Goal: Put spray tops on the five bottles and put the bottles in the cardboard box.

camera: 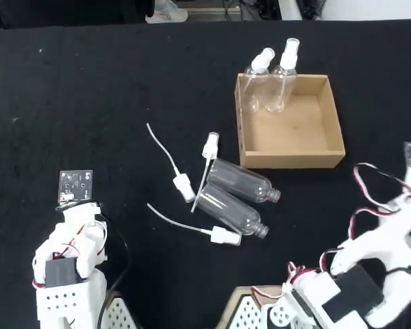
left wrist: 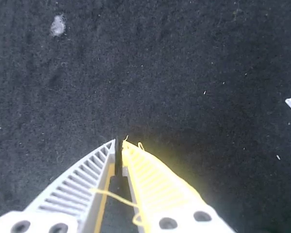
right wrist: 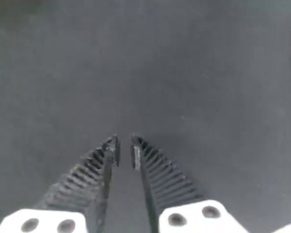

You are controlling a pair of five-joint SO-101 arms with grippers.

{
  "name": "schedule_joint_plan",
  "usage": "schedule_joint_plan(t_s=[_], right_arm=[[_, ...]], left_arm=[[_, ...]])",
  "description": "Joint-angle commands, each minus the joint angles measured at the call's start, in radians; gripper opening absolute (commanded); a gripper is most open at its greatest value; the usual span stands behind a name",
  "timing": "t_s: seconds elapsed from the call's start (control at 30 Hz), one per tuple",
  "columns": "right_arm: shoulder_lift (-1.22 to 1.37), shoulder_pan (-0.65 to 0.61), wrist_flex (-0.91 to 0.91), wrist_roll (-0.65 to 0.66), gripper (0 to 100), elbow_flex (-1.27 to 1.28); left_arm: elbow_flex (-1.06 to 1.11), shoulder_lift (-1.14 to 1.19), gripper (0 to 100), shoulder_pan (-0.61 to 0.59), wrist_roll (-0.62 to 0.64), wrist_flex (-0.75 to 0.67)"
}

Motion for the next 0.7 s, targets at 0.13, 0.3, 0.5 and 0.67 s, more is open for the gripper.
schedule_joint_plan(t_s=[0.13,0.3,0.5,0.67], right_arm=[[-0.010,-0.130,-0.112,-0.371,1.1,0.148],[-0.041,-0.161,-0.528,-0.430,1.1,0.432],[-0.179,-0.261,-0.792,-0.427,1.2,0.676],[-0.297,-0.290,-0.664,-0.434,1.2,0.665]], left_arm=[[0.024,-0.002,3,0.008,-0.006,0.006],[0.024,-0.002,3,0.008,-0.006,0.006],[0.024,-0.002,3,0.007,-0.006,0.006],[0.024,-0.002,3,0.010,-0.006,0.006]])
